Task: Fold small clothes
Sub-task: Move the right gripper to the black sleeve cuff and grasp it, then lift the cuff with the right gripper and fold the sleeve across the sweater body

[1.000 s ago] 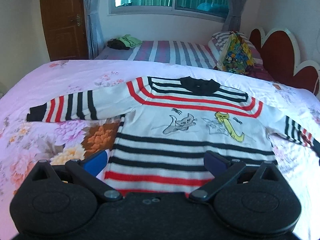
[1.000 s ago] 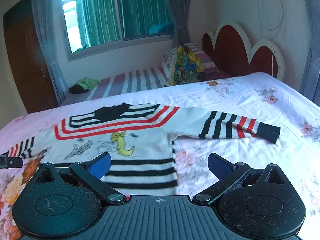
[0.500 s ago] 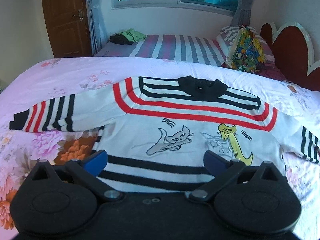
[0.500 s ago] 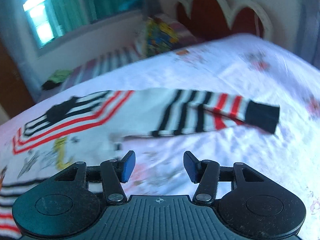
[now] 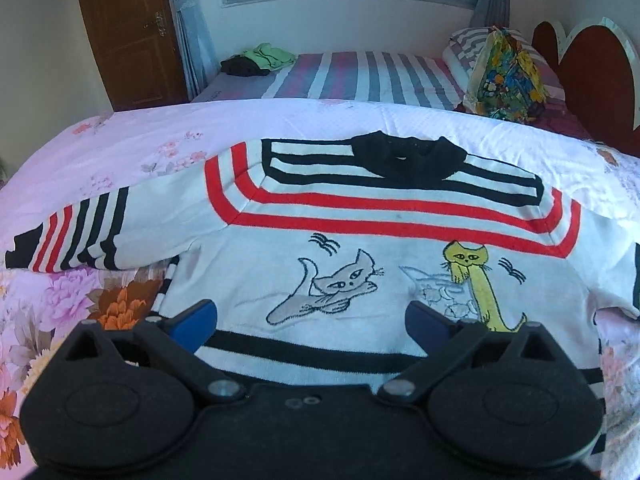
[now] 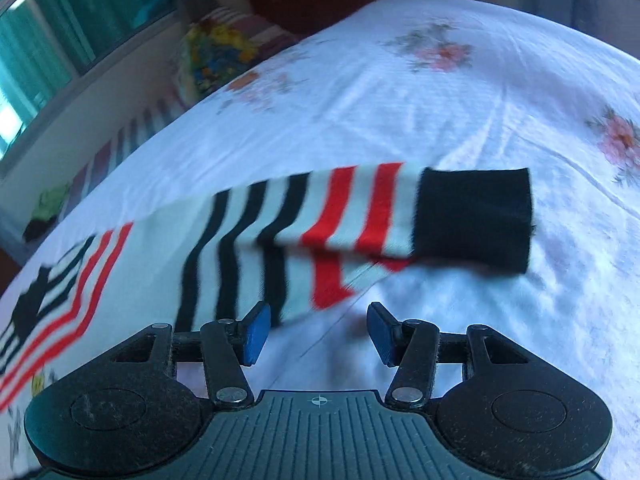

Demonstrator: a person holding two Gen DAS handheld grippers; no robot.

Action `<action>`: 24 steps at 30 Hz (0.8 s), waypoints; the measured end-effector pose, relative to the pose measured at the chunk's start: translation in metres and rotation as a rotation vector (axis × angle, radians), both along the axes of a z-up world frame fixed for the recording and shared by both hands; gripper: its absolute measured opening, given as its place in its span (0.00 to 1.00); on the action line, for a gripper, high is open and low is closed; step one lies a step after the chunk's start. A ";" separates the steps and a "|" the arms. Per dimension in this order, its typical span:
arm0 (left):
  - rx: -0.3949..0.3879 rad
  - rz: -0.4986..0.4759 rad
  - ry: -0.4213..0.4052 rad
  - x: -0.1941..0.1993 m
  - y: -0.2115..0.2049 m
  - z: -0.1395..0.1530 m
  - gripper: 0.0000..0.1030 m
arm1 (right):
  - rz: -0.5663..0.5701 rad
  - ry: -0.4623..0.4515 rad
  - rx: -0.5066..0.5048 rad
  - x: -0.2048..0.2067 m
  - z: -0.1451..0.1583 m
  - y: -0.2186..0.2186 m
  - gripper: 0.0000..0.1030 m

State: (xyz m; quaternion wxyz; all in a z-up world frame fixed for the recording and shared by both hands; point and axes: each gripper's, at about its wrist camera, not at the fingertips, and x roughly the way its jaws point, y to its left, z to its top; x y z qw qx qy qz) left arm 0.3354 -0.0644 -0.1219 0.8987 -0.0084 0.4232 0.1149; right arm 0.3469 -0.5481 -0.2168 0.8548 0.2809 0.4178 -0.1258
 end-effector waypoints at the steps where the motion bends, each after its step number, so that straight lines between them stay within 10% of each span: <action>1: 0.002 -0.001 0.004 0.002 -0.001 -0.001 0.97 | -0.016 -0.002 0.015 0.001 -0.002 -0.005 0.52; 24: 0.059 0.010 0.026 0.013 -0.004 -0.009 0.96 | -0.173 -0.118 0.068 0.006 0.002 -0.047 0.52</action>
